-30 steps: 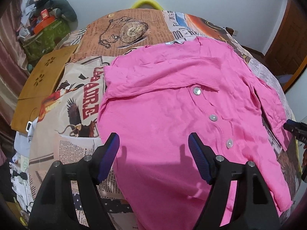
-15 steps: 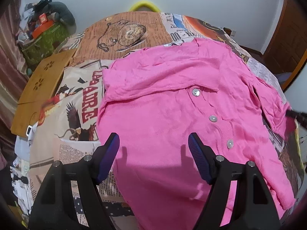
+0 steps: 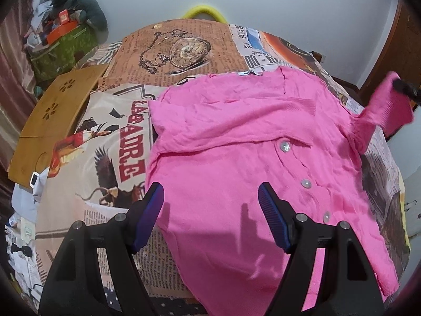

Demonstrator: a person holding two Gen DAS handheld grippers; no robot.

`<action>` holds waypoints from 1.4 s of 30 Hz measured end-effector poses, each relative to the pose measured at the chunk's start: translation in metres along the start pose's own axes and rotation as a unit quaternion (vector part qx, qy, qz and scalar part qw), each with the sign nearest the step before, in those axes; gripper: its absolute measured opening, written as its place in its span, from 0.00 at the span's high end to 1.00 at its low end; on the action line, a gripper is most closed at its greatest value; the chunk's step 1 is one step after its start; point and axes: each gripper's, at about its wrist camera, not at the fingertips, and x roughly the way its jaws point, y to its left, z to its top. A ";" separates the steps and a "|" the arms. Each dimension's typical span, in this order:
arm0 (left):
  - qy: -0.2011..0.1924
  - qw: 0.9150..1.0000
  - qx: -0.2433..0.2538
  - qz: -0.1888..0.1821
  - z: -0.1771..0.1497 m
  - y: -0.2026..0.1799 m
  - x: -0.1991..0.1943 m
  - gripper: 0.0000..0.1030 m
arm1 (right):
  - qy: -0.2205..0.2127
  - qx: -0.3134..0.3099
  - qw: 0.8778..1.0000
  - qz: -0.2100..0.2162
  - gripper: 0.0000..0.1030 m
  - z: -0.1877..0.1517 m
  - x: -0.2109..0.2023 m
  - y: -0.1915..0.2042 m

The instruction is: Fold small clothes

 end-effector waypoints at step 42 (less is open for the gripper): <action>0.041 0.987 0.158 -0.005 0.056 -0.171 0.089 0.66 | 0.086 -0.020 0.996 -0.002 0.66 -0.079 0.065 -0.035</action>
